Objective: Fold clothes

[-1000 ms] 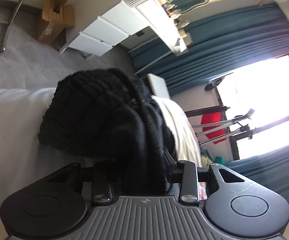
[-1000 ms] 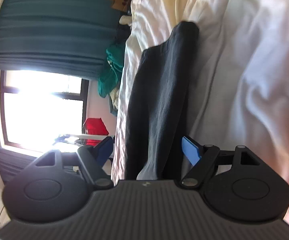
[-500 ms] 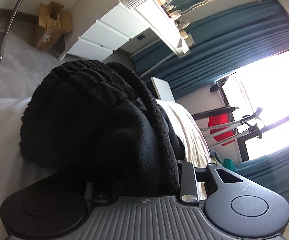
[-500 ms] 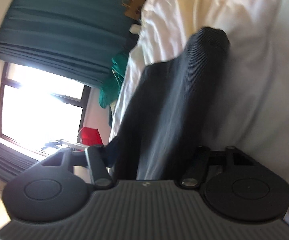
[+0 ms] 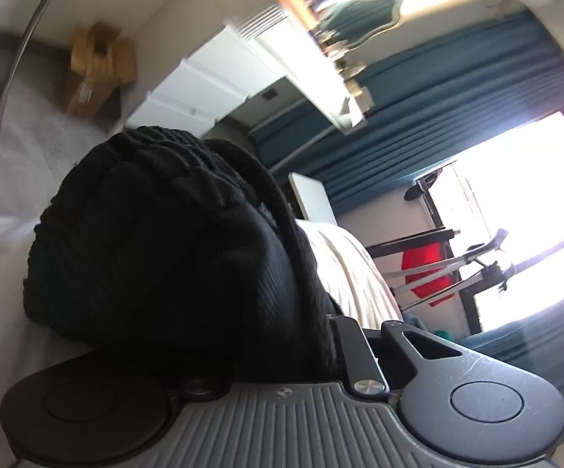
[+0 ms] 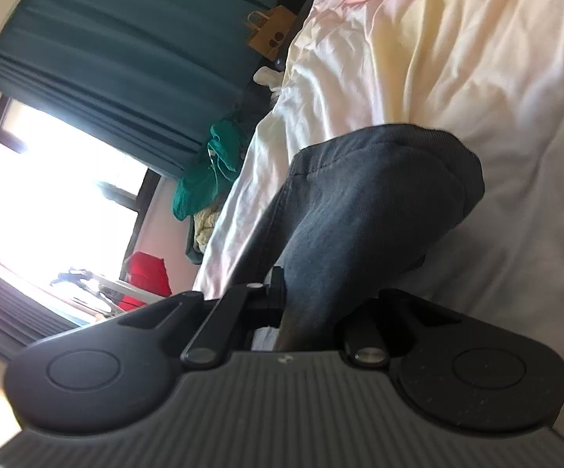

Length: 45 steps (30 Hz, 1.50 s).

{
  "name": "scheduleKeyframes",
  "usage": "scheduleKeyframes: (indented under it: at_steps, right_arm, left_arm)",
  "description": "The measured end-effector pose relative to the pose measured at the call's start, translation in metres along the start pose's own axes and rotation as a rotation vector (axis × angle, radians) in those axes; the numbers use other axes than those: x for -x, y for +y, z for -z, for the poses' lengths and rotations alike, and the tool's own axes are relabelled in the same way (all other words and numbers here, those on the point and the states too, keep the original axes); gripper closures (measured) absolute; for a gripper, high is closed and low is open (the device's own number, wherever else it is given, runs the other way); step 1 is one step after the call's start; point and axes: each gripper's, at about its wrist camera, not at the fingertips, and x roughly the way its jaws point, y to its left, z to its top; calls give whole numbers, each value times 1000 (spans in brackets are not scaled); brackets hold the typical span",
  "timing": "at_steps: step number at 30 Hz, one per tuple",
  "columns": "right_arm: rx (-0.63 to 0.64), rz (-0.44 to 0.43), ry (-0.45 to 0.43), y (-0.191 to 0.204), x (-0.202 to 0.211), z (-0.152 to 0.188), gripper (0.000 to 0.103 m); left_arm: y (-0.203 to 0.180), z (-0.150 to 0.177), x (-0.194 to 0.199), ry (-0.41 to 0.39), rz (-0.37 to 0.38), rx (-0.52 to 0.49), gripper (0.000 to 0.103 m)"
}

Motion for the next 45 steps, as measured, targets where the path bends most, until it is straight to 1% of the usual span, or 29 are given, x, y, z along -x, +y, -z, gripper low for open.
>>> scheduleKeyframes:
  at_steps: [1,2,5,7,9,11,12,15,18,20,21,22,23,24,26,28,29,30,31,32,34,36,38,40,41,42,43,45]
  right_arm:
    - [-12,-3,-1,0,8,-1,94]
    - [-15,0,0,1,16,-3,94]
    - [-58,2,21,-3,39,-9,94]
    - [-60,11,44,-2,53,-11,94]
    - [-68,41,57,-4,65,-14,94]
    - [-120,41,62,-8,79,-11,94]
    - [-129,45,65,-10,86,-10,94]
    - [-76,87,94,-16,97,-4,94]
    - [-75,117,118,-27,99,-1,94]
    - [-88,116,122,-34,99,-1,94]
    - [-97,112,122,-37,100,-1,94]
    - [-111,103,119,-40,101,0,94]
    - [-125,94,115,-43,102,0,94]
    - [-139,85,112,-47,103,1,94]
    - [-163,70,107,-49,105,1,94]
    - [-133,68,107,-46,105,1,94]
    - [-119,69,110,-45,104,0,94]
    - [-109,68,114,-45,104,0,94]
    - [-108,65,118,-46,103,-1,94]
    - [-102,65,122,-46,103,-2,94]
    - [-77,67,128,-45,102,-3,94]
    - [-62,63,125,-44,102,-3,94]
    - [-61,59,124,-44,102,-3,94]
    - [-65,54,124,-45,101,-3,94]
    - [-63,53,127,-46,101,-3,94]
    - [-62,53,129,-46,100,-3,94]
    - [-62,52,130,-46,100,-4,94]
    - [-62,51,132,-47,101,-4,94]
  left_arm:
    - [-2,-7,2,14,-1,34,91]
    - [-11,-14,4,28,-13,34,91]
    - [-40,-42,13,80,-9,26,91]
    - [-60,-59,20,112,-16,-13,92]
    - [-73,-73,26,131,-30,-65,91]
    - [-75,-76,30,143,-60,-144,91]
    - [-71,-74,28,147,-70,-158,91]
    - [-47,-62,22,181,-145,-213,90]
    - [-18,-53,25,179,-156,-207,90]
    - [1,-47,26,178,-163,-203,88]
    - [9,-46,28,175,-141,-205,85]
    - [17,-46,30,179,-135,-197,80]
    - [26,-45,33,183,-129,-190,77]
    - [36,-45,39,191,-130,-155,72]
    - [53,-46,53,197,-126,-96,65]
    - [58,-46,69,193,-135,-150,56]
    - [56,-45,79,186,-147,-206,54]
    - [55,-44,88,179,-159,-263,49]
    - [53,-42,98,174,-165,-307,47]
    - [46,-39,106,152,-180,-361,45]
    - [32,-32,122,108,-209,-468,31]
    - [10,-22,135,39,-221,-589,25]
    - [-13,-9,145,0,-190,-679,22]
    - [-36,4,147,-17,-151,-750,11]
    - [-47,14,147,-25,-132,-786,8]
    - [-57,25,146,-23,-114,-820,4]
    - [-66,36,144,-21,-96,-854,3]
    - [-83,64,132,10,-62,-923,2]
